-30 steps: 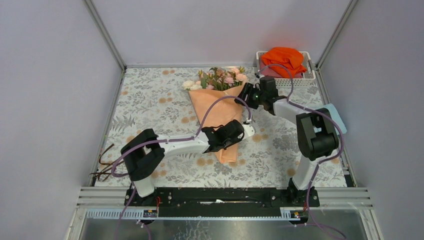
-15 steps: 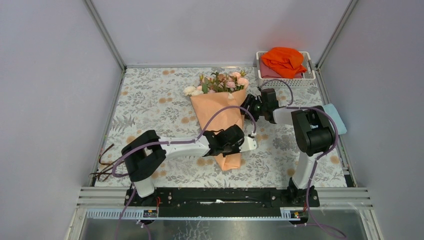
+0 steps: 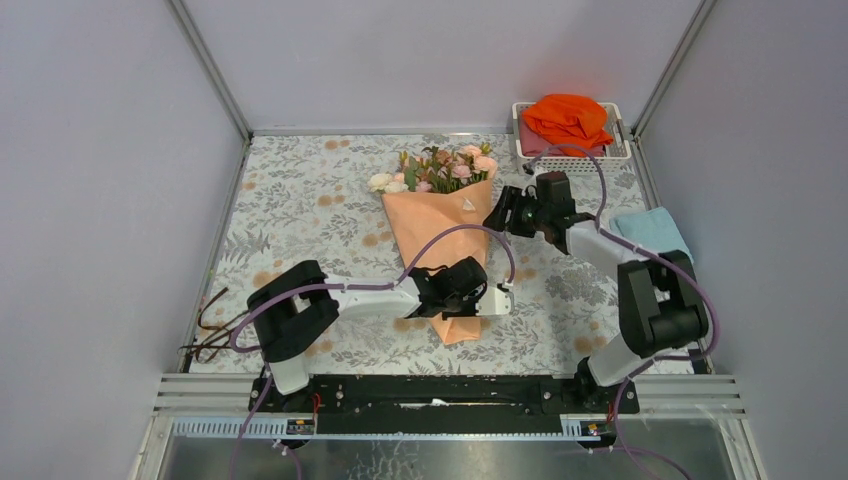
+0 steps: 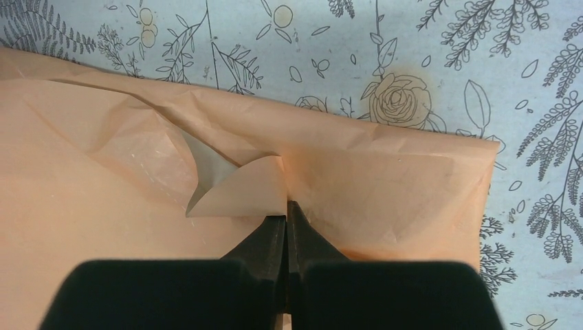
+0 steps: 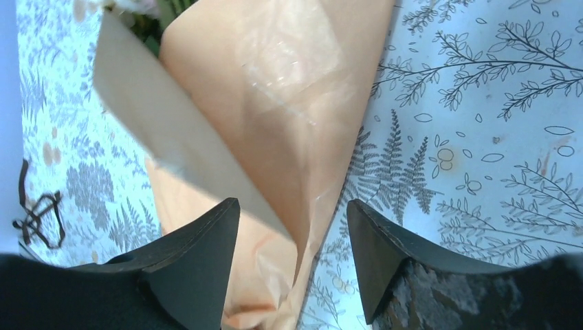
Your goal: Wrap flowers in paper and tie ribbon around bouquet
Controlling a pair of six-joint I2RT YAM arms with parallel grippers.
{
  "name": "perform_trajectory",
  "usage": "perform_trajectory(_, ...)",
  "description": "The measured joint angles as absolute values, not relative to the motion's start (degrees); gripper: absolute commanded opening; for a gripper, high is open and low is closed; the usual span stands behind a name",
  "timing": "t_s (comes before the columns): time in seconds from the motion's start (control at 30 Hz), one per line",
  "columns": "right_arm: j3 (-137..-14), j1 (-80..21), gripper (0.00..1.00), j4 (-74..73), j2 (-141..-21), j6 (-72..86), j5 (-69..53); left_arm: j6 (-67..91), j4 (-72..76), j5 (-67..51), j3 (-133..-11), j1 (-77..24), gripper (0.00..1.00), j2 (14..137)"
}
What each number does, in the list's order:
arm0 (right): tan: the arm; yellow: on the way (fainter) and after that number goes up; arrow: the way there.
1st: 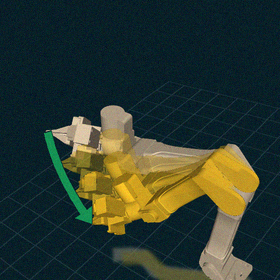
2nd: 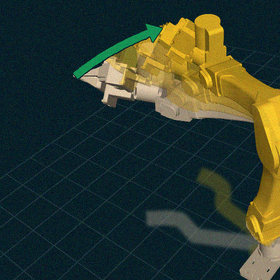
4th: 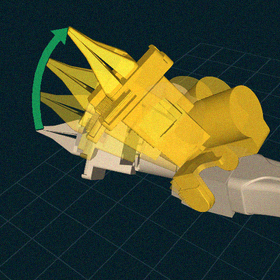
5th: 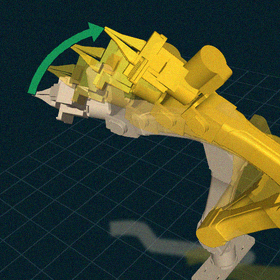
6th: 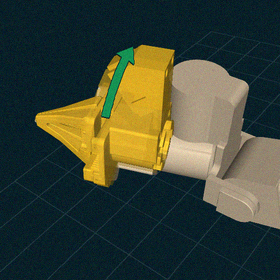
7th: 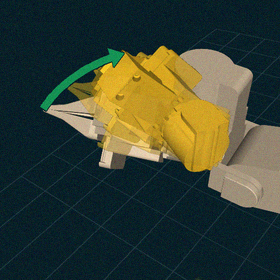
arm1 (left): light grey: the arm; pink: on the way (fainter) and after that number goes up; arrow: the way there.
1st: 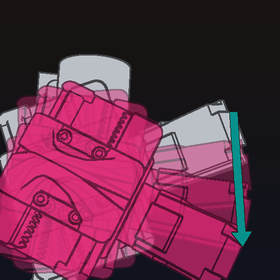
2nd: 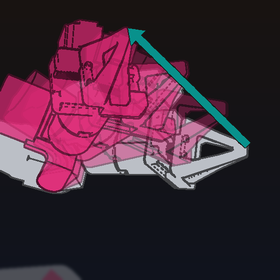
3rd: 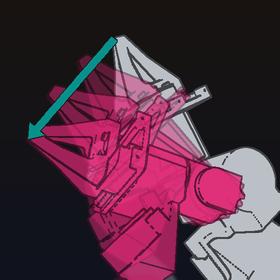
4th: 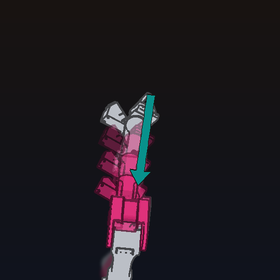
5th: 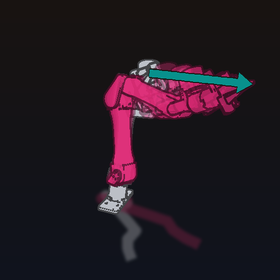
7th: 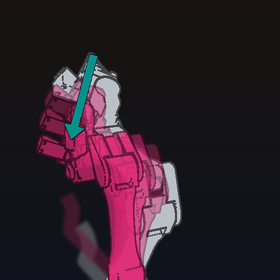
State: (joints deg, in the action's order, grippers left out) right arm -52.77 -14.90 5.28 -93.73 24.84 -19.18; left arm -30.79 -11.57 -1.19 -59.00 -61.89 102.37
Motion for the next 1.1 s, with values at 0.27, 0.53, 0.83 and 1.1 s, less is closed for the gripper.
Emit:
perform_trajectory(0.27, -46.5, -14.9, 0.71, 6.7, -84.8, 17.9, -24.5, -31.2, -11.6, -1.4, -59.0, -61.9, 0.05, 102.4)
perform_trajectory(0.53, -47.0, -15.0, 0.70, 13.7, -92.2, 18.2, -31.0, -31.9, -11.4, -1.5, -58.9, -61.9, 0.06, 102.4)
perform_trajectory(0.83, -48.9, -16.3, 0.00, 22.9, -102.0, 22.4, -31.5, -31.7, -12.9, -2.9, -59.8, -61.9, 0.40, 102.4)
perform_trajectory(1.1, -50.9, -16.4, 0.00, 28.1, -107.2, 27.0, -26.7, -29.4, -25.1, -13.9, -69.3, -62.2, 0.61, 102.4)
